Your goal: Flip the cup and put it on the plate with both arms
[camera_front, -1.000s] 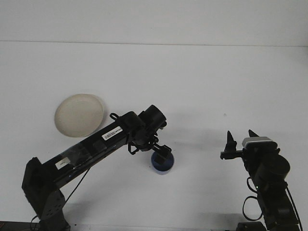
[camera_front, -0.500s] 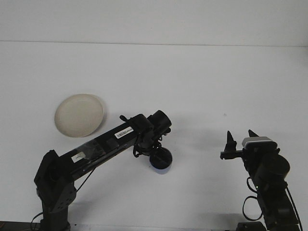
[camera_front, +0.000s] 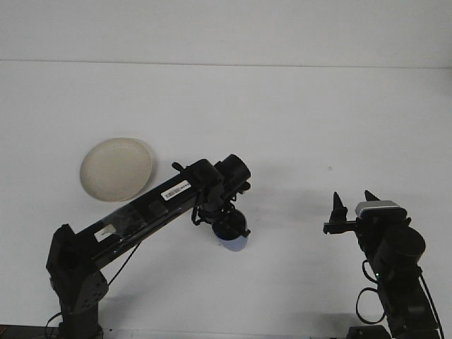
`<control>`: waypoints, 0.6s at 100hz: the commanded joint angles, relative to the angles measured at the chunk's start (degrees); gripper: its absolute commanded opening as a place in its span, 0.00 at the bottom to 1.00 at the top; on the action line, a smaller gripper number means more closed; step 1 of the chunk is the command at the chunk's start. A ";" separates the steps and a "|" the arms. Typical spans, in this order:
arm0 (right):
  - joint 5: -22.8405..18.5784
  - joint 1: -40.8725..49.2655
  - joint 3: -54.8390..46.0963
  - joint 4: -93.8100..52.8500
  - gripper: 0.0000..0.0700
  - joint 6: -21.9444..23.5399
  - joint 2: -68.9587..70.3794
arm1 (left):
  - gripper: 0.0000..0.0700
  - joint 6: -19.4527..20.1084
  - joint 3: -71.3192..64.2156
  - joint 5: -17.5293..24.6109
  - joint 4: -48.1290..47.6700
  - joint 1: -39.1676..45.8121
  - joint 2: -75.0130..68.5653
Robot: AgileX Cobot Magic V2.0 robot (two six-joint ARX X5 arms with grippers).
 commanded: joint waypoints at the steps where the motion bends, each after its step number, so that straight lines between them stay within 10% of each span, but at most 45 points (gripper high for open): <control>1: 0.02 0.11 0.02 0.52 0.71 0.07 0.28 | 0.01 1.25 3.23 -2.95 -1.18 1.42 -2.25; 60: 0.00 0.11 0.02 0.55 0.71 0.07 0.28 | 0.01 1.73 5.51 -11.21 -2.21 35.89 -8.76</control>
